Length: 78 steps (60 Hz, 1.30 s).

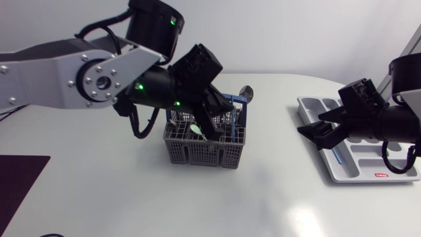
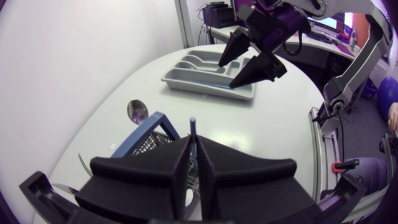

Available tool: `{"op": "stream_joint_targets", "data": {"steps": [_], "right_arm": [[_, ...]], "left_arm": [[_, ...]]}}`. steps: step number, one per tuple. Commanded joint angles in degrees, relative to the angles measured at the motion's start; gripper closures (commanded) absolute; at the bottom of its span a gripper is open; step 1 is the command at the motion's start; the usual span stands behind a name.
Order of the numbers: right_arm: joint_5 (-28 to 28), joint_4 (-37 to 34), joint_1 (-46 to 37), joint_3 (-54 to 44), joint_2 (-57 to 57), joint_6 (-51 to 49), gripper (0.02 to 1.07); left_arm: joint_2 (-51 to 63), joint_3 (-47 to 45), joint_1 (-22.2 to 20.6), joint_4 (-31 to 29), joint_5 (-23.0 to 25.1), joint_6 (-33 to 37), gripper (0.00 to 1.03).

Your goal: Sort the cutlery from the basket into the organizer compartments.

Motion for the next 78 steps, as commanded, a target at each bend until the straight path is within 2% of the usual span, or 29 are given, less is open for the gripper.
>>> {"op": "stream_joint_targets", "data": {"steps": [1,13,23,38,48,57,60,78], "right_arm": [[-1.2,-1.7,1.6,-0.7,-2.7,-0.9,0.12],[-2.3,-2.8,10.8,-0.4,-8.4,1.0,0.12],[-3.3,-3.6,17.6,2.1,-8.9,3.5,0.13],[-4.2,-2.7,24.7,4.4,-6.6,6.6,0.26],[-4.1,-0.5,27.2,5.0,-4.1,7.6,0.36],[-3.9,0.9,28.5,5.6,-1.6,8.3,0.37],[-3.8,1.4,28.9,5.7,-1.0,8.5,0.47],[-3.3,2.3,29.9,5.3,1.7,9.0,0.86]], "left_arm": [[-3.1,3.0,0.5,-1.7,1.0,-1.8,0.96],[-5.9,4.6,1.8,-4.7,4.3,-4.5,0.96],[-6.2,5.6,3.8,-6.9,11.3,-9.3,0.96],[-3.8,5.8,5.7,-8.5,18.9,-12.4,0.96],[-2.0,6.1,5.7,-8.9,21.4,-13.6,0.95],[-0.7,6.9,5.9,-9.1,23.5,-14.4,0.95],[-0.4,6.9,5.9,-9.1,23.6,-14.4,0.96],[0.6,7.2,6.3,-9.0,24.5,-14.6,0.95]]}}
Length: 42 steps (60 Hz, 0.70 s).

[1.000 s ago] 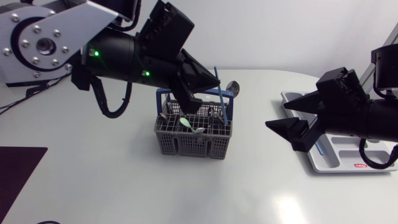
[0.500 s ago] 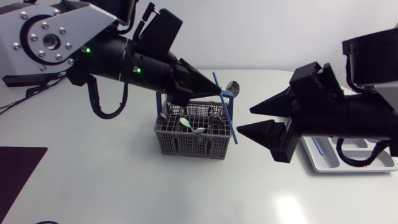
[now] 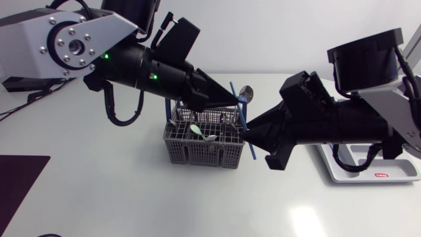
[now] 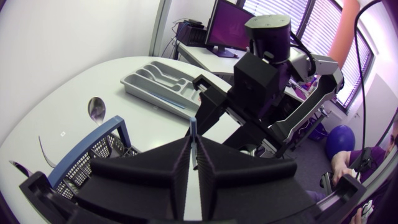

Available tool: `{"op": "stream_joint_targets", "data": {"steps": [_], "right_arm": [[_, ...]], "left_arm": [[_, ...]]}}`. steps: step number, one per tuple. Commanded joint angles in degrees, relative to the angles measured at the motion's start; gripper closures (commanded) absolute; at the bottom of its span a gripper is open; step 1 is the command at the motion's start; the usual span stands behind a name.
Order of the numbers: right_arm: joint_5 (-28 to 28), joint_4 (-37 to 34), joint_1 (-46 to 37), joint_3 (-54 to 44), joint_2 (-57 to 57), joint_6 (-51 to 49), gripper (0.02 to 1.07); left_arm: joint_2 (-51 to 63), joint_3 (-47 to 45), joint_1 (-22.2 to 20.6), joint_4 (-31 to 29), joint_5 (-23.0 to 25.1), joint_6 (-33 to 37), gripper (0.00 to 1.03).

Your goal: Sort the cutlery from the basket into the organizer compartments.

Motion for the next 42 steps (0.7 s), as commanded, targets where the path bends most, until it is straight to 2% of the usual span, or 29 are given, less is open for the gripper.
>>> {"op": "stream_joint_targets", "data": {"steps": [1,4,12,18,23,25,31,33,35,42], "right_arm": [[0.5,0.8,0.4,0.9,1.1,1.2,0.89],[0.5,0.9,0.5,0.8,1.4,1.1,0.96],[0.6,1.0,0.8,0.2,1.3,1.0,1.01],[0.9,0.1,1.5,0.0,0.9,0.9,1.02],[1.5,-0.5,2.0,-0.2,0.5,0.9,1.02],[1.6,-0.8,2.1,-0.4,0.2,0.9,1.02],[1.8,-1.4,2.1,-1.3,-0.7,0.8,1.02],[1.9,-1.7,2.1,-1.6,-1.0,0.7,1.02],[2.1,-1.8,2.1,-2.0,-1.4,0.6,1.02],[2.2,-2.8,1.1,-3.7,-3.1,0.1,1.02]], "left_arm": [[1.4,2.1,0.5,-0.3,0.9,-1.3,0.95],[1.4,2.2,0.8,-0.3,1.4,-1.5,0.95],[2.0,2.4,1.0,-0.2,1.4,-2.0,0.95],[2.3,2.8,1.8,-0.1,1.4,-2.4,0.95],[2.2,3.2,2.7,0.7,1.4,-4.0,0.9],[2.0,3.2,3.2,1.3,1.4,-4.9,0.84],[1.3,3.5,5.1,4.3,1.4,-8.5,0.27],[1.0,3.7,5.6,4.7,1.4,-9.1,0.13],[0.6,3.7,6.2,5.4,1.4,-9.6,0.05],[-0.5,3.7,8.7,8.6,1.3,-11.9,0.05]]}}
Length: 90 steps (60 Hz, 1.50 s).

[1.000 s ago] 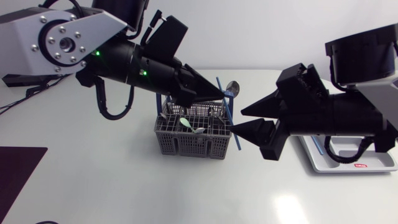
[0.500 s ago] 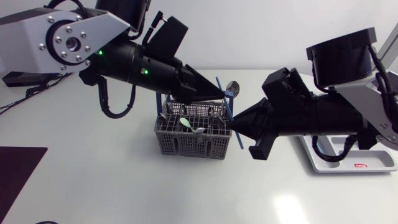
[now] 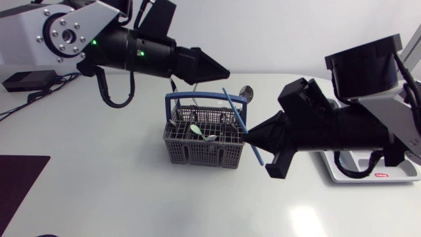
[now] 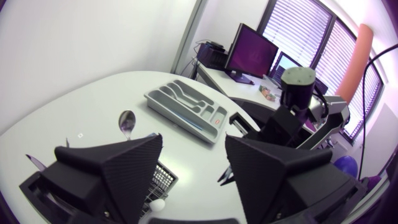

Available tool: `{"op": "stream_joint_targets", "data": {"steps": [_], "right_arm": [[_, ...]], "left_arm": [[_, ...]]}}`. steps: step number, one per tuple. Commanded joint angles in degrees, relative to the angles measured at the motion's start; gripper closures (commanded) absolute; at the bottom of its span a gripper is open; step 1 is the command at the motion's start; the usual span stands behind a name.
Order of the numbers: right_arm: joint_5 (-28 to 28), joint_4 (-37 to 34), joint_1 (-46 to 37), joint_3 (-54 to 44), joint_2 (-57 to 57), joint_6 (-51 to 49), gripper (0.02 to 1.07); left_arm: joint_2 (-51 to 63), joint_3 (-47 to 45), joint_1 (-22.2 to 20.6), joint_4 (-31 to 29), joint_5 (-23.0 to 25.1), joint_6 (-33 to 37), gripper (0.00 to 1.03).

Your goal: Sort the cutlery from the basket into the organizer compartments.

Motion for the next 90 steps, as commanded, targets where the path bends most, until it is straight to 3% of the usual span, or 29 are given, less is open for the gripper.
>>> {"op": "stream_joint_targets", "data": {"steps": [1,10,18,37,51,63,75,90], "right_arm": [[0.5,-1.3,-0.6,-2.4,-1.7,0.0,1.02],[-0.5,-4.0,-6.8,-4.3,-4.9,-2.8,1.02],[-2.8,-5.6,-14.9,-5.6,-6.2,-5.7,1.02],[-6.8,-2.7,-38.3,-5.7,3.0,-11.8,1.02],[-5.1,2.0,-49.9,-0.5,18.0,-12.4,1.02],[-0.9,3.9,-52.8,3.3,26.6,-11.7,1.02],[2.5,5.0,-53.7,7.4,34.5,-10.1,1.01],[5.3,5.8,-53.1,11.4,41.7,-7.6,0.98]], "left_arm": [[-1.8,1.9,2.0,1.7,0.2,-2.9,0.05],[-3.7,1.9,5.1,1.7,-1.6,-1.5,0.05],[-4.3,1.1,5.8,0.0,-6.1,2.8,0.05],[-6.7,-6.9,-3.5,-1.3,-26.2,18.3,0.06],[-7.0,-11.8,-9.5,-1.4,-34.8,27.3,0.06],[-6.8,-16.1,-14.0,1.1,-41.8,33.2,0.06],[-5.4,-18.1,-16.2,2.6,-45.5,37.2,0.06],[-2.9,-22.2,-19.4,9.4,-53.1,42.6,0.06]]}}
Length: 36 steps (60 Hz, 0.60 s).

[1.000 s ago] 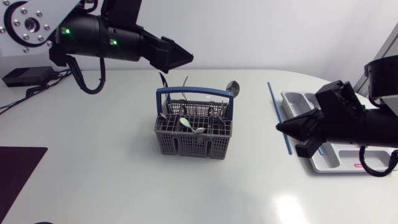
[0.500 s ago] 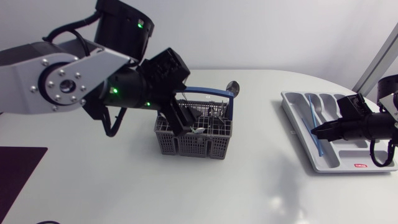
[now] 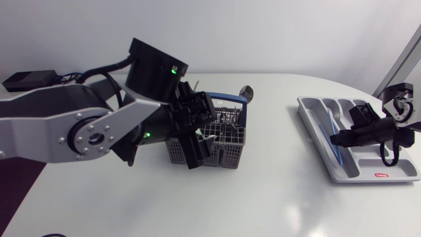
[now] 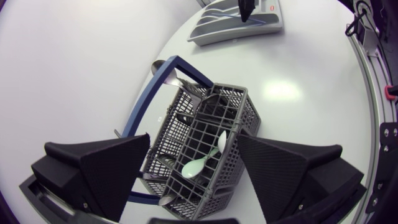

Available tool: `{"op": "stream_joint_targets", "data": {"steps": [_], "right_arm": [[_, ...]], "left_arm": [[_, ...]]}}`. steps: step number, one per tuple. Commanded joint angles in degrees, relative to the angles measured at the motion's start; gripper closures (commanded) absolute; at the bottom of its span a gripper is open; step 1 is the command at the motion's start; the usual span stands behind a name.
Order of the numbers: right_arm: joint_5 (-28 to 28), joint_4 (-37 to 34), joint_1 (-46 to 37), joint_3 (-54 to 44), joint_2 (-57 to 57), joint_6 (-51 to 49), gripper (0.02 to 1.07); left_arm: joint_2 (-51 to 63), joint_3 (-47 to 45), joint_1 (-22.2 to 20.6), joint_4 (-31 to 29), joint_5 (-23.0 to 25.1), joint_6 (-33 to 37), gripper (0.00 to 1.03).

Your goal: Sort the cutlery from the basket into the organizer compartments.

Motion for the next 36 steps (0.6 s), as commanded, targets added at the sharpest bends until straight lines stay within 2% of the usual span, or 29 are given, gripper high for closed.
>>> {"op": "stream_joint_targets", "data": {"steps": [1,6,12,14,21,27,29,36], "right_arm": [[1.1,0.5,0.2,1.8,2.5,1.5,0.97],[2.4,1.0,0.7,2.2,3.8,2.1,0.86],[3.2,1.3,1.2,2.5,4.5,2.2,0.82],[3.6,1.3,1.3,2.6,4.6,2.3,0.77],[3.7,1.3,1.8,2.6,4.7,2.4,0.49],[3.9,1.2,2.1,1.8,3.5,2.4,0.26],[3.9,1.2,2.3,1.3,2.9,2.5,0.24],[4.0,1.2,2.7,-0.3,0.4,2.3,0.22]], "left_arm": [[2.2,-2.2,-1.1,1.7,-1.8,3.0,0.06],[3.1,-2.2,-1.2,2.2,-3.1,3.7,0.07],[3.9,-2.0,-1.3,2.9,-3.9,4.3,0.07],[4.4,-2.1,-1.6,3.5,-4.7,4.8,0.07],[5.3,-2.1,-2.3,5.4,-6.4,5.6,0.08],[6.1,-1.9,-2.9,6.0,-7.0,5.7,0.15],[6.2,-1.9,-3.1,6.0,-7.0,5.7,0.17],[7.2,-1.9,-3.5,6.6,-7.2,5.7,0.35]]}}
